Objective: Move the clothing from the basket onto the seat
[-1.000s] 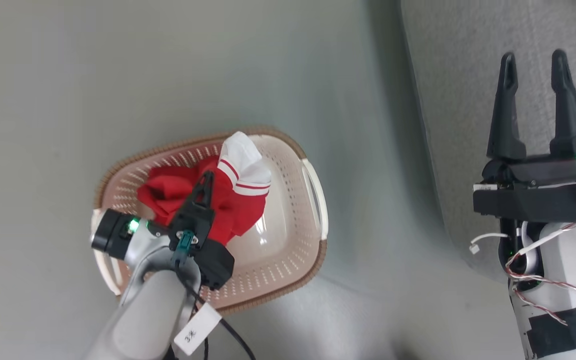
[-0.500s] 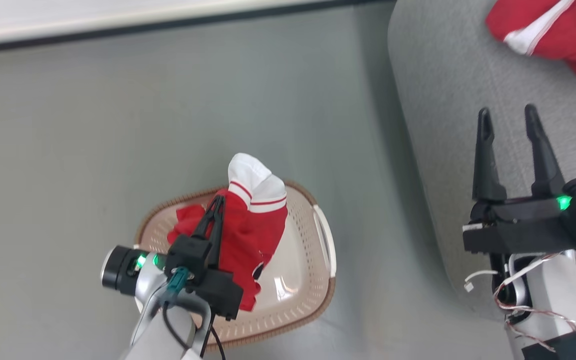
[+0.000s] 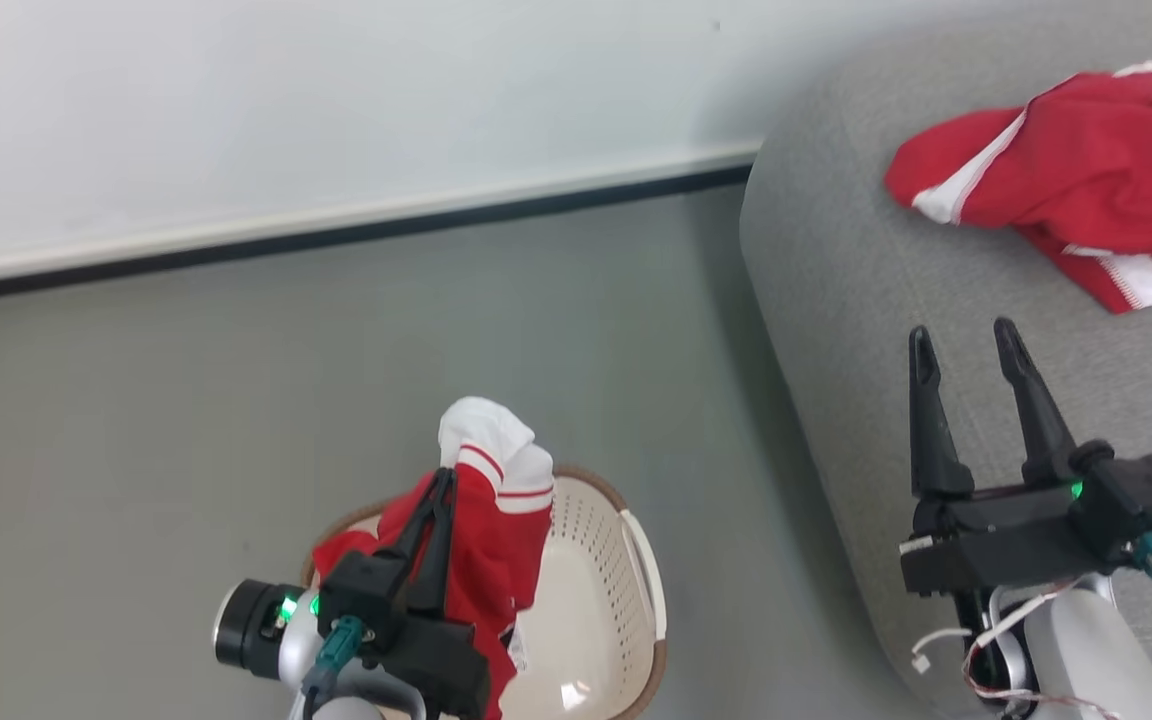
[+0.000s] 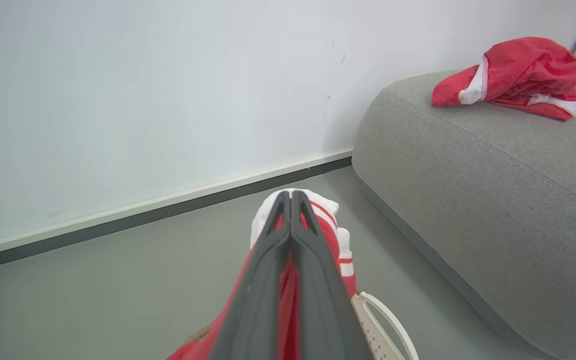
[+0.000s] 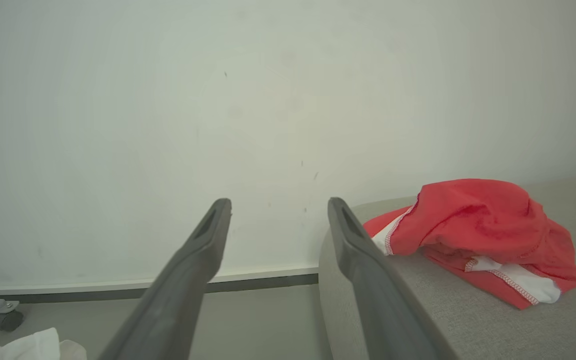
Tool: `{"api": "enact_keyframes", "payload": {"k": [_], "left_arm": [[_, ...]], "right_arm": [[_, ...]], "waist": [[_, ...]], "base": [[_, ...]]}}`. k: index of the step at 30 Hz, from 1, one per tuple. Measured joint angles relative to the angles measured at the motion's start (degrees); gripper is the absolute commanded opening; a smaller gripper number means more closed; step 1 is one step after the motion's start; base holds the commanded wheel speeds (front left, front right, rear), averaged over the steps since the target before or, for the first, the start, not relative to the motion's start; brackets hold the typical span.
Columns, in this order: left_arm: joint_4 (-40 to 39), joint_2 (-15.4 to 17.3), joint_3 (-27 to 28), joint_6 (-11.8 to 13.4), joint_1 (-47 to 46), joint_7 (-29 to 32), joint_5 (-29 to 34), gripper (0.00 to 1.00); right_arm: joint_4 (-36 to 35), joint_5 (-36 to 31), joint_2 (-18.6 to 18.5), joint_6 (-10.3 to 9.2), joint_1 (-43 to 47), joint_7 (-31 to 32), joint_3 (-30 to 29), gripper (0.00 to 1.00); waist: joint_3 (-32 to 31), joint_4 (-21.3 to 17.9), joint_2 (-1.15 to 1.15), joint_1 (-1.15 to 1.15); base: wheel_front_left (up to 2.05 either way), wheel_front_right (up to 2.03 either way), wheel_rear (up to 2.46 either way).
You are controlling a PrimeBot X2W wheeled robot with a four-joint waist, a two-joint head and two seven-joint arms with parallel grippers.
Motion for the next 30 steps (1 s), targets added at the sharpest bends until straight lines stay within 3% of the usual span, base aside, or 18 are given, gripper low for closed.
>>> {"api": "enact_keyframes", "payload": {"k": [13, 14, 15, 16, 18, 30], "left_arm": [[-2.41, -0.29, 0.07, -0.41, 0.85, 0.0, -0.83, 0.0], [-2.48, -0.29, 0.29, -0.4, 0.86, 0.0, -0.96, 0.2], [-2.64, -0.27, 0.53, -0.38, 0.86, 0.0, -1.03, 0.5], [-2.82, -0.27, 0.74, -0.32, 0.86, 0.0, -1.11, 0.63], [-3.2, -0.29, 1.04, -0.32, 0.91, 0.0, -1.36, 1.0], [-4.72, -0.33, 2.64, 0.08, 3.33, -0.02, -2.82, 1.0]], "right_arm": [[-3.31, -0.22, 0.05, 0.09, 3.16, -0.01, 0.51, 1.0], [-3.42, -0.22, 0.05, 0.09, 3.24, -0.01, 0.51, 1.0], [-3.53, -0.22, 0.05, 0.09, 3.33, -0.01, 0.47, 1.0], [-3.61, -0.22, 0.05, 0.09, 3.47, -0.01, 0.4, 1.0], [-3.75, -0.23, 0.03, 0.09, 3.96, -0.01, 0.16, 1.0], [-3.81, -0.23, -0.13, 0.07, 4.22, -0.01, -0.75, 1.0]], "waist": [[-5.16, -1.99, 0.01, 0.02], [-5.18, -2.07, 0.01, 0.01], [-5.18, -2.13, 0.01, 0.01], [-5.18, -2.18, 0.01, 0.01], [-5.17, -2.23, 0.01, 0.02], [-6.12, -1.59, 0.02, 0.01]], "base": [[0.0, 0.0, 0.0], [0.0, 0.0, 0.0], [0.0, 0.0, 0.0], [0.0, 0.0, 0.0], [0.0, 0.0, 0.0], [0.0, 0.0, 0.0]]}}
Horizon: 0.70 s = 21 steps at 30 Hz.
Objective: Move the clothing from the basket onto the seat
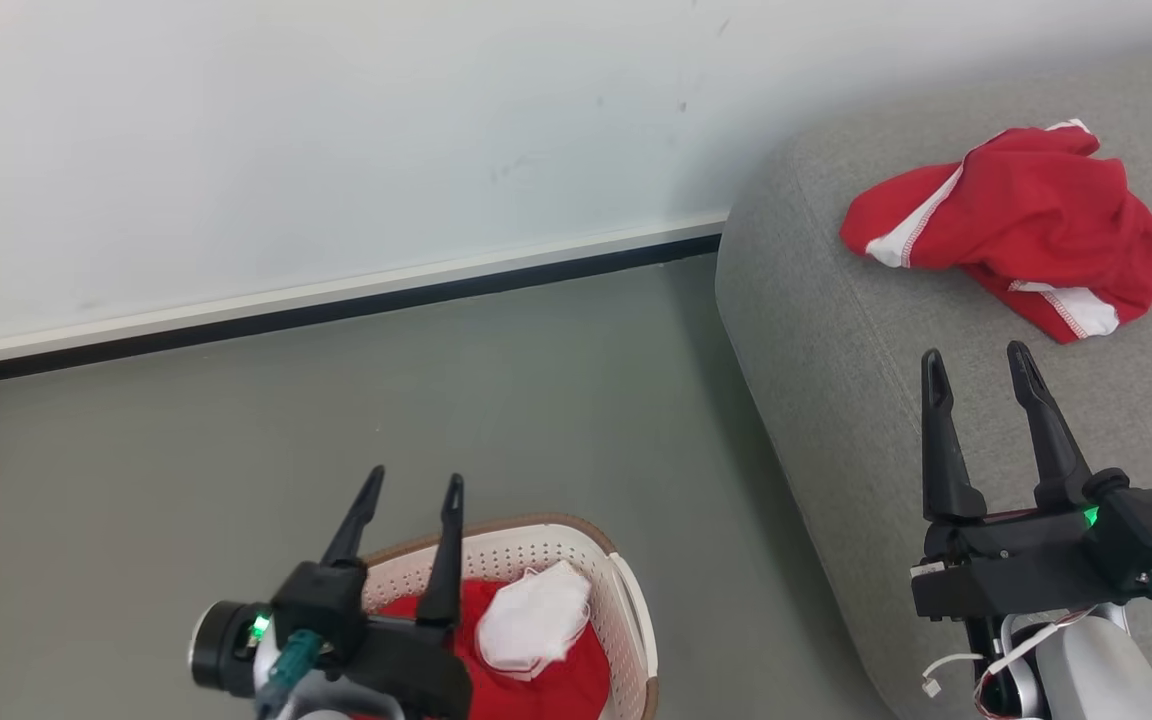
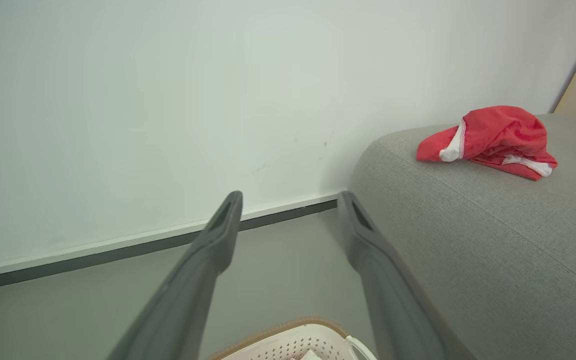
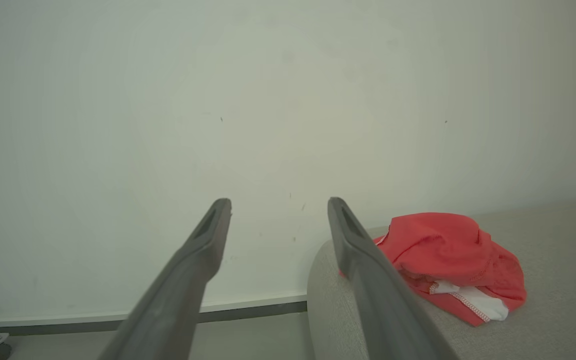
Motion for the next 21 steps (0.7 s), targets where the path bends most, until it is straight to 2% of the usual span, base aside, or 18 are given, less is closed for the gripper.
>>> {"api": "enact_keyframes", "payload": {"k": [5, 21], "left_arm": [[-0.62, 0.64, 2.76, 0.02, 1.44, 0.0, -2.09, 1.0], [-5.68, 4.57, 11.32, 0.62, 10.11, -0.15, -3.42, 1.0]], "right_arm": [[0.03, -0.01, -0.03, 0.01, 0.27, 0.0, 0.05, 1.0], [0.59, -0.01, -0.56, -0.05, 7.05, 0.02, 0.11, 1.0]], "waist": [[-0.91, 0.5, 0.0, 0.0], [-4.37, 2.77, 0.0, 0.0]], "base": [[0.0, 0.0, 0.0], [0.0, 0.0, 0.0]]}}
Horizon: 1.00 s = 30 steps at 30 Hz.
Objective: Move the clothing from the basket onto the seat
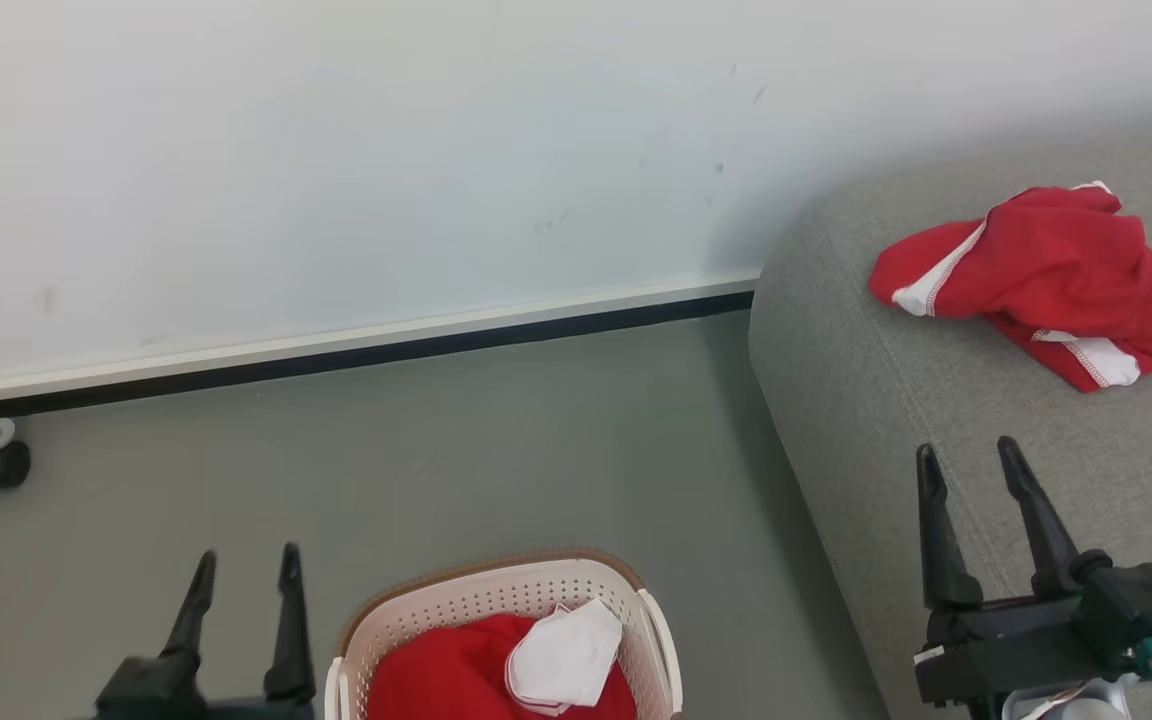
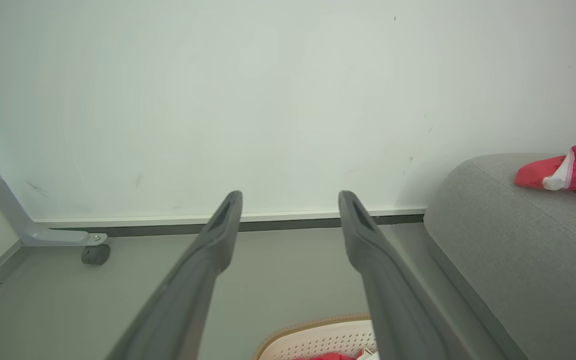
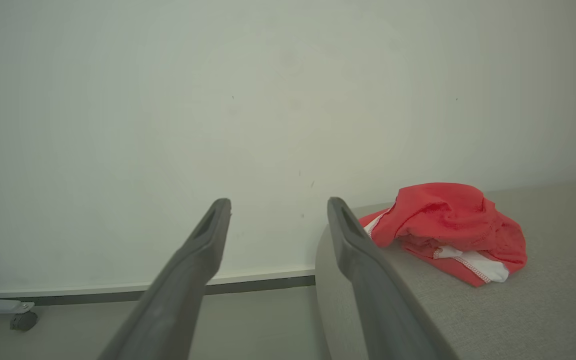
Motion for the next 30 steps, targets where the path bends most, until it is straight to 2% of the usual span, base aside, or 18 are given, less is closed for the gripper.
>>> {"api": "enact_keyframes", "payload": {"k": [13, 30], "left_arm": [[-7.04, -0.01, 4.41, 0.49, 9.27, 0.0, -0.33, 1.0], [-11.82, -0.62, 6.53, 0.91, 12.06, 0.0, -0.08, 1.0]], "right_arm": [[0.08, 0.03, 0.14, 0.0, 4.93, 0.49, 0.94, 1.0], [-0.15, 0.21, 0.11, -0.01, 5.07, 1.01, 0.82, 1.0]], "waist": [[-2.14, 0.17, 0.0, -0.01], [-3.08, -0.04, 0.0, 0.0]], "base": [[0.0, 0.0, 0.0], [0.0, 0.0, 0.0]]}}
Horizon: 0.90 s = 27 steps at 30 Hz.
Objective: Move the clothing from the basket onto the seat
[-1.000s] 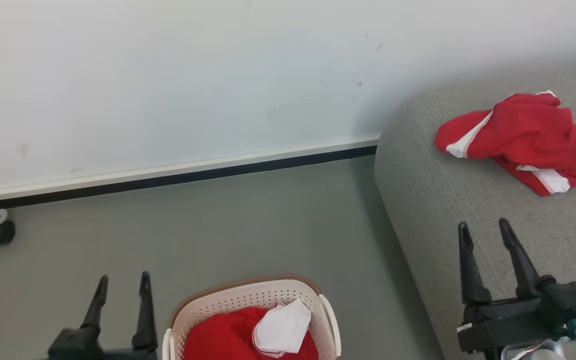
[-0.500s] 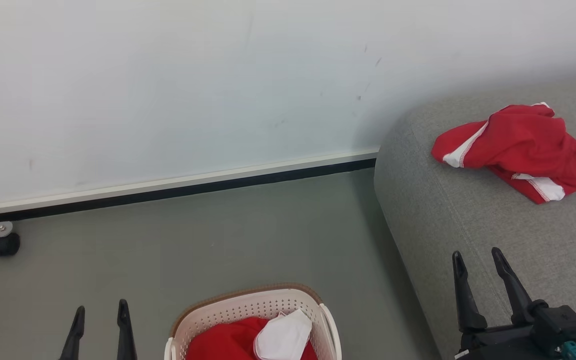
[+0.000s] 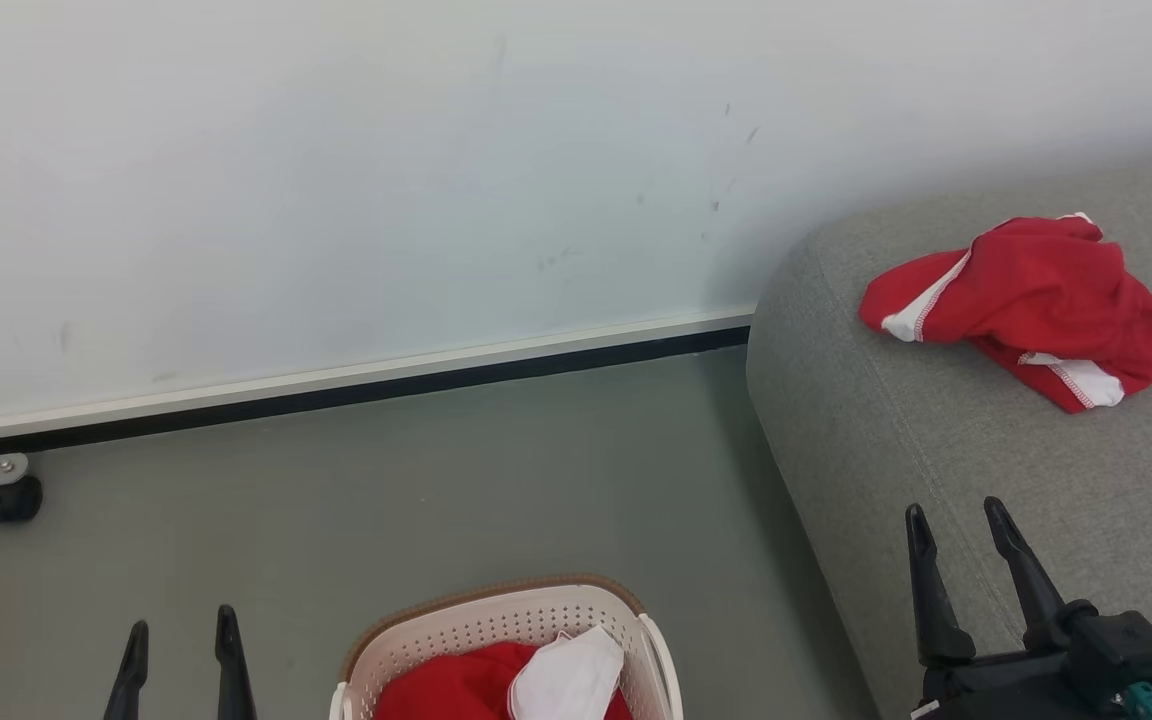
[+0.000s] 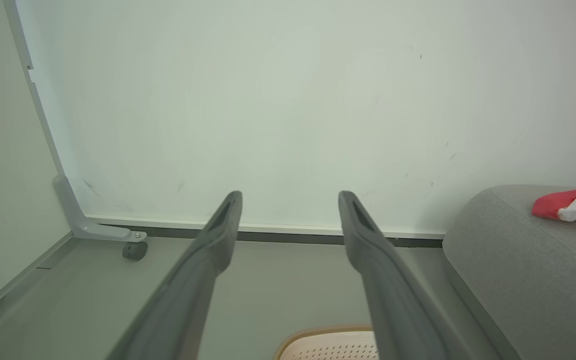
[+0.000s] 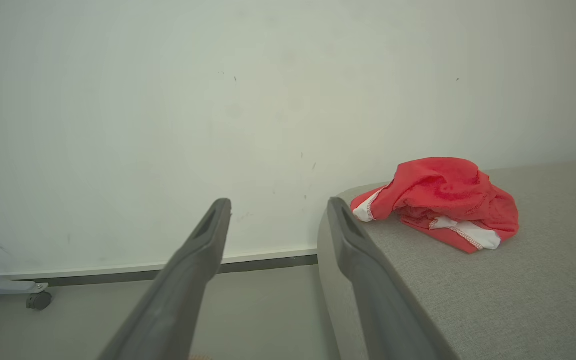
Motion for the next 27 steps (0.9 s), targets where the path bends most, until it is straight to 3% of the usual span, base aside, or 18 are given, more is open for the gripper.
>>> {"api": "enact_keyframes", "payload": {"k": [15, 27], "left_arm": [[-1.57, -0.05, 1.09, 0.01, 2.43, 0.0, 0.74, 1.0], [-2.09, 0.41, -1.04, -0.52, 1.13, 0.47, 1.91, 1.0]], "right_arm": [[-0.73, 0.16, 0.0, 0.07, 0.74, 0.35, 0.74, 1.0], [-3.89, 0.32, -0.22, -0.02, 0.16, 0.49, -0.57, 1.0]], "waist": [[0.5, -0.48, 0.0, 0.0], [5.18, -1.1, 0.0, 0.0]], "base": [[0.0, 0.0, 0.0], [0.0, 0.0, 0.0]]}}
